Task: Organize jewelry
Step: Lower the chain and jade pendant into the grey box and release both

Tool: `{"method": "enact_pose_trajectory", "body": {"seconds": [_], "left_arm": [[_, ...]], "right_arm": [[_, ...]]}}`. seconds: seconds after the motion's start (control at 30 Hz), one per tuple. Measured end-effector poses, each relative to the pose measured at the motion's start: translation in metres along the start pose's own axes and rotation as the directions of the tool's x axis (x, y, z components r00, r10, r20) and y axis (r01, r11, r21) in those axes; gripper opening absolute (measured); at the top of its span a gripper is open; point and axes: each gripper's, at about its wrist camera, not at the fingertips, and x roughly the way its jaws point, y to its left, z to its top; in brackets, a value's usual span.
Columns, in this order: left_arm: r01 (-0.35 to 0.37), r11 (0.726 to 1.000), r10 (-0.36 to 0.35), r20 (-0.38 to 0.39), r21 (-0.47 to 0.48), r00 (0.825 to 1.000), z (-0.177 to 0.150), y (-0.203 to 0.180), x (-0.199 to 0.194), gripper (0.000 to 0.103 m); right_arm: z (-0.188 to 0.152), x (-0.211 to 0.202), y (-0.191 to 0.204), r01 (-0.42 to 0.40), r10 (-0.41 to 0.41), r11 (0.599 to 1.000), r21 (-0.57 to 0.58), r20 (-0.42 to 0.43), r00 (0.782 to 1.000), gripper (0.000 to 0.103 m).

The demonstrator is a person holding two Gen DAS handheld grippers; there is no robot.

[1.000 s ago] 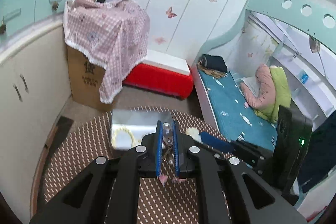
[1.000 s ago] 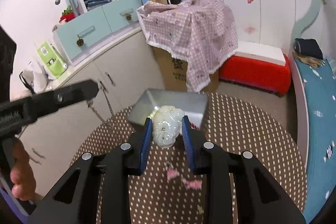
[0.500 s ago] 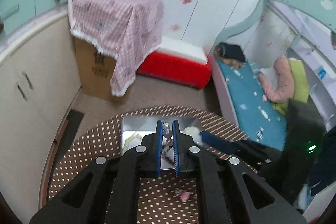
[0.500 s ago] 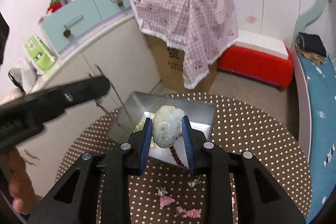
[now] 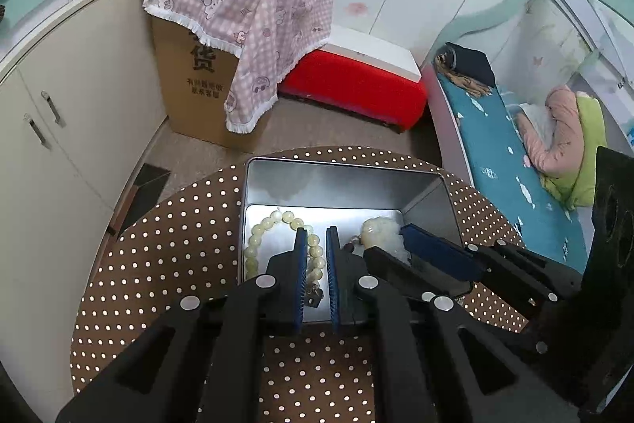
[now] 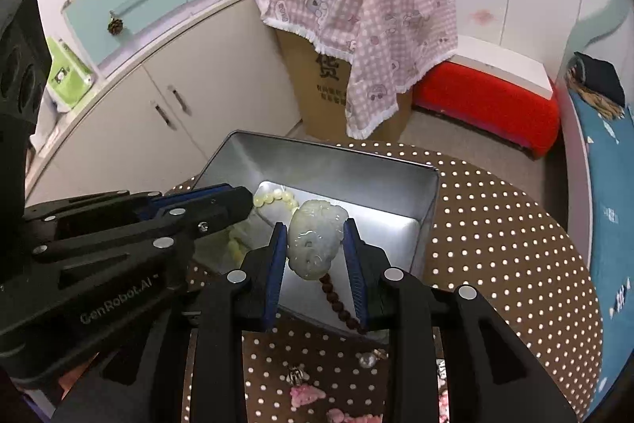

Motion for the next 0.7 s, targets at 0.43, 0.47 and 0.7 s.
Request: {"method": "enact_pose_trajectory", "body": {"seconds": [0.43, 0.47, 0.7], "left_arm": [[-0.029, 0.999, 0.034, 0.193, -0.027, 0.981, -0.014, -0.005, -0.074, 0.058], [-0.032, 0.999, 0.038, 0.223, -0.032, 0.974, -0.018, -0.007, -0.084, 0.066], [0.003, 0.999, 0.007, 0.265, -0.036, 0.964, -0.057, -0.019, -0.111, 0.067]], "right_arm": [[-0.003, -0.07, -0.016, 0.015, -0.021, 0.999, 0.043, 0.141, 0.99, 0.049], [-0.004, -0.078, -0.018, 0.015, -0.022, 0.999, 0.045, 0.152, 0.988, 0.052], [-0.052, -0.134, -0.036, 0.046, -0.064, 0.995, 0.085, 0.218, 0.974, 0.054]]}}
